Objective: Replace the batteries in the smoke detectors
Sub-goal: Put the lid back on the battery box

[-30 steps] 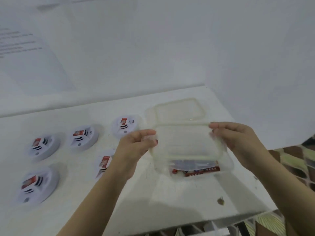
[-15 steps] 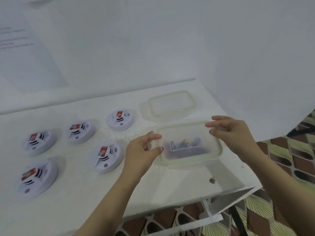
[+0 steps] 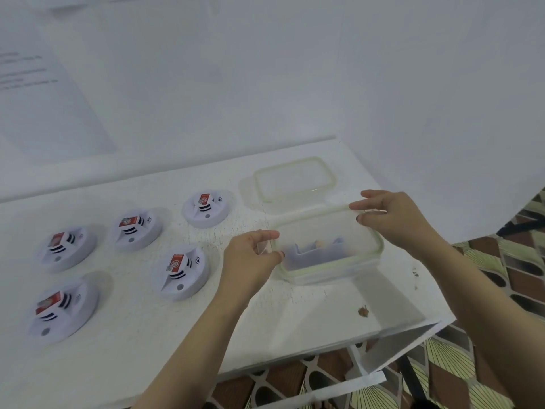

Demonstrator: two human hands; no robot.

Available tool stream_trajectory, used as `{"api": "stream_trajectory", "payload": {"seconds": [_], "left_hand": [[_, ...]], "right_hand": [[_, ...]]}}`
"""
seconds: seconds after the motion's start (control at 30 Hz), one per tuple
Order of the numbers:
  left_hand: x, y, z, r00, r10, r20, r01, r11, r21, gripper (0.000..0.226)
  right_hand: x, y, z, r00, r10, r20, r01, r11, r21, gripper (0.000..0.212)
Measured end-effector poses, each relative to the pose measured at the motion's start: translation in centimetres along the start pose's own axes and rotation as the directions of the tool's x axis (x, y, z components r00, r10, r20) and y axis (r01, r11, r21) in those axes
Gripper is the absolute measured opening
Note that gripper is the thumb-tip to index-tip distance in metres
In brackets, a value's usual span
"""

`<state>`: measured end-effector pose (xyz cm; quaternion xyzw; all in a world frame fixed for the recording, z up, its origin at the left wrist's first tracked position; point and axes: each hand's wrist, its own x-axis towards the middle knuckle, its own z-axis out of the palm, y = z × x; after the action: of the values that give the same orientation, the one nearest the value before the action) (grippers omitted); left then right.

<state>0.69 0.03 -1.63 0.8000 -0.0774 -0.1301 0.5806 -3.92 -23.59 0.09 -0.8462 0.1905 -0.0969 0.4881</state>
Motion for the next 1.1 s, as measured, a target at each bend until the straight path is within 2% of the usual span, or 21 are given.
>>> {"api": "stream_trajectory", "payload": {"seconds": [0.27, 0.37, 0.43, 0.47, 0.53, 0.6, 0.7, 0.83, 1.1], "left_hand": [[-0.6, -0.7, -0.3, 1.000, -0.001, 0.010, 0.000, 0.999, 0.036, 0.035], [-0.8, -0.9, -0.2, 0.996, 0.072, 0.044, -0.078, 0.983, 0.164, 0.037], [-0.8, -1.4, 0.0, 0.968, 0.235, 0.089, -0.251, 0.918, 0.306, 0.041], [-0.7, -1.7, 0.2, 0.932, 0.333, 0.140, -0.362, 0.863, 0.354, 0.044], [-0.2, -2.2, 0.5, 0.863, 0.416, 0.287, -0.505, 0.742, 0.440, 0.060], [0.1, -2.5, 1.0, 0.844, 0.381, 0.378, -0.536, 0.634, 0.557, 0.078], [0.4, -2.9, 1.7, 0.852, 0.379, 0.362, -0.522, 0.560, 0.643, 0.091], [0.7, -3.7, 2.3, 0.821, 0.491, 0.291, -0.548, 0.535, 0.643, 0.077], [1.4, -5.1, 2.8, 0.750, 0.598, 0.284, -0.616, 0.473, 0.630, 0.068]], "right_hand": [[-0.4, 1.6, 0.2, 0.991, -0.063, 0.118, 0.064, 0.998, -0.004, 0.033], [-0.6, 2.3, 0.4, 0.984, -0.109, 0.138, 0.114, 0.993, -0.023, 0.035], [-1.0, 2.7, 0.5, 0.977, -0.168, 0.131, 0.180, 0.980, -0.084, 0.034], [-1.2, 2.8, 0.4, 0.968, -0.205, 0.142, 0.223, 0.968, -0.117, 0.035], [-1.8, 3.2, 0.3, 0.927, -0.285, 0.244, 0.330, 0.929, -0.166, 0.057], [-2.0, 3.6, 0.4, 0.872, -0.310, 0.380, 0.426, 0.862, -0.274, 0.084], [-1.7, 4.4, 0.7, 0.843, -0.327, 0.427, 0.505, 0.755, -0.418, 0.093], [-1.8, 5.2, 1.3, 0.833, -0.412, 0.371, 0.549, 0.703, -0.453, 0.088], [-2.0, 5.5, 1.7, 0.832, -0.420, 0.362, 0.548, 0.721, -0.424, 0.084]]}}
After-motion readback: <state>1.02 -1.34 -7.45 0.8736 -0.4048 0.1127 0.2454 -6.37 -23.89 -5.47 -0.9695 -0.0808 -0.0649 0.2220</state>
